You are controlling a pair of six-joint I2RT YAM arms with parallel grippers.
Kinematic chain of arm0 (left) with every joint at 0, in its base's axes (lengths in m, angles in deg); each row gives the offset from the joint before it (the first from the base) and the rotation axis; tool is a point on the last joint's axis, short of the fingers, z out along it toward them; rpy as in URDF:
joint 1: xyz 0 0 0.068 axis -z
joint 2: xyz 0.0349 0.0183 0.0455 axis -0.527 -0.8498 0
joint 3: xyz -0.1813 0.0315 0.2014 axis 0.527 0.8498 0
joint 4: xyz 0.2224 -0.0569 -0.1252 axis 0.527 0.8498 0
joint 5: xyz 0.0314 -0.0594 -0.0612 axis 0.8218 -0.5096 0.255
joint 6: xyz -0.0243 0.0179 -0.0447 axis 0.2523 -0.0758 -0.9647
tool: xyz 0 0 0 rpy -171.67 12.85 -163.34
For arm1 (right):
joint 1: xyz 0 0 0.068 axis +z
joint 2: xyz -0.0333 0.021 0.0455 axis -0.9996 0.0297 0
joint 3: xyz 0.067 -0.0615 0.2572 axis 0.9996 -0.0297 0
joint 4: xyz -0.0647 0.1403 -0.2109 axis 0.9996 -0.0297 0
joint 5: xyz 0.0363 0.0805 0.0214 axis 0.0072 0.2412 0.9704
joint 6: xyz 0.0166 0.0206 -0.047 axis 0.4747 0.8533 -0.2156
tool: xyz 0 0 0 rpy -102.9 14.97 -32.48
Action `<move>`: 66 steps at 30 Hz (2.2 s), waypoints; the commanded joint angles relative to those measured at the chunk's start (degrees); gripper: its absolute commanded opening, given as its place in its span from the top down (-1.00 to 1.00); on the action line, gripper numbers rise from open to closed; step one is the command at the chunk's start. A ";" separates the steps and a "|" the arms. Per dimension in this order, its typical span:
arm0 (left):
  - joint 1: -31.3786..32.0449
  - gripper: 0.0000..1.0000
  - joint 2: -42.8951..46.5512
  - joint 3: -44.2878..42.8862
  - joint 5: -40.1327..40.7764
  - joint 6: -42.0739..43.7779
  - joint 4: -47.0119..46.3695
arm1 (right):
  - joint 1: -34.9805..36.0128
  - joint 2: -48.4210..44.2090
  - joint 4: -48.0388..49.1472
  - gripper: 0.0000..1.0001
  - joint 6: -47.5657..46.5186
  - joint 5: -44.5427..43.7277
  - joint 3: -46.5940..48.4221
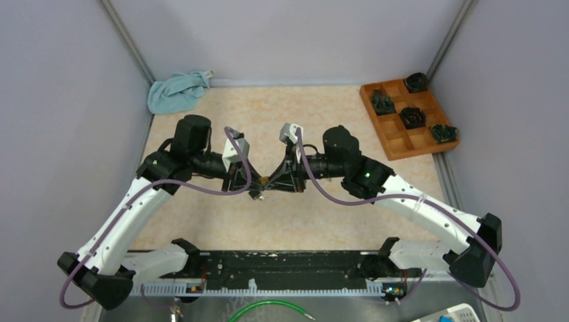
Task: Unlock with the key
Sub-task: Unlock the lock.
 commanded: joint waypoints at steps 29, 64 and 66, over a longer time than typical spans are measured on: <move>0.03 1.00 0.13 -0.40 -0.14 -0.35 -0.44 | -4.99 -4.77 -5.63 0.54 -2.29 4.54 3.64; 0.07 1.00 -2.28 -4.67 0.56 -0.97 -0.19 | 0.26 -1.92 -6.50 1.00 -5.86 -1.92 3.59; 0.06 1.00 -2.80 -5.19 0.14 -0.96 -0.18 | 1.43 -1.91 -5.90 1.00 -6.53 -4.27 3.45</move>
